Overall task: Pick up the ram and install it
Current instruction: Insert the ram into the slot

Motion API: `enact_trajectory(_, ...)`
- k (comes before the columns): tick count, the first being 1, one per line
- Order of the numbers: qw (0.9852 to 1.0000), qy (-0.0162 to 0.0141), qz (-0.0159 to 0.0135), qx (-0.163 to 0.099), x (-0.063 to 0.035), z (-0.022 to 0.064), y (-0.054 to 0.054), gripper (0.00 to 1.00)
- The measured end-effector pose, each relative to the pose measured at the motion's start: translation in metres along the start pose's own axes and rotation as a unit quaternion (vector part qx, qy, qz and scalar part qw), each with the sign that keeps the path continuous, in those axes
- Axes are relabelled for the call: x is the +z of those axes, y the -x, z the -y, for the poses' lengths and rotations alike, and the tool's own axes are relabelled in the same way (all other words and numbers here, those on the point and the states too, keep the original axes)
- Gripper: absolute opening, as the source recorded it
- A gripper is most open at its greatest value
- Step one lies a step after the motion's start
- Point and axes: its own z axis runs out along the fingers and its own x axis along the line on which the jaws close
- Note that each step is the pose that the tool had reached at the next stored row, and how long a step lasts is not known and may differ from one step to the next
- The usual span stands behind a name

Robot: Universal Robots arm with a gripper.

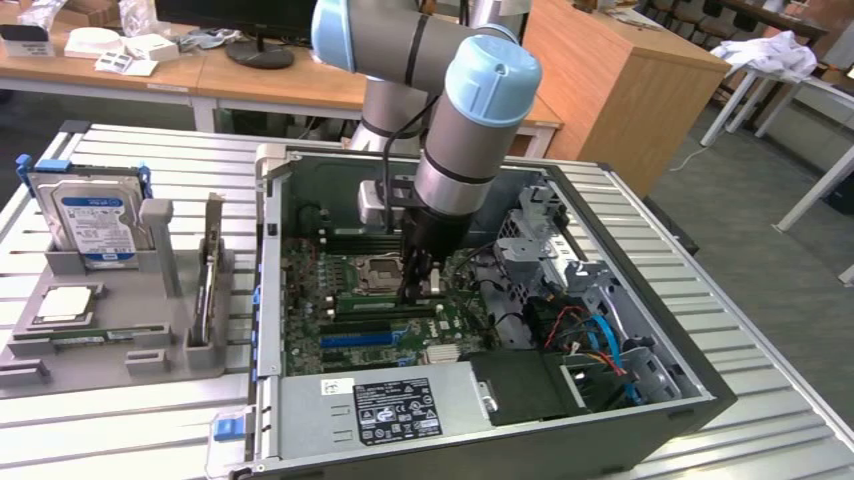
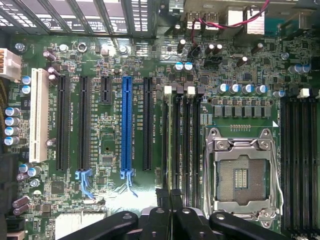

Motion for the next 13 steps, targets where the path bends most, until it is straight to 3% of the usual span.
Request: enact_trajectory(13, 1.0000, 0.0000, 0.0000, 0.000, 0.0001, 0.0000, 0.0008, 0.12)
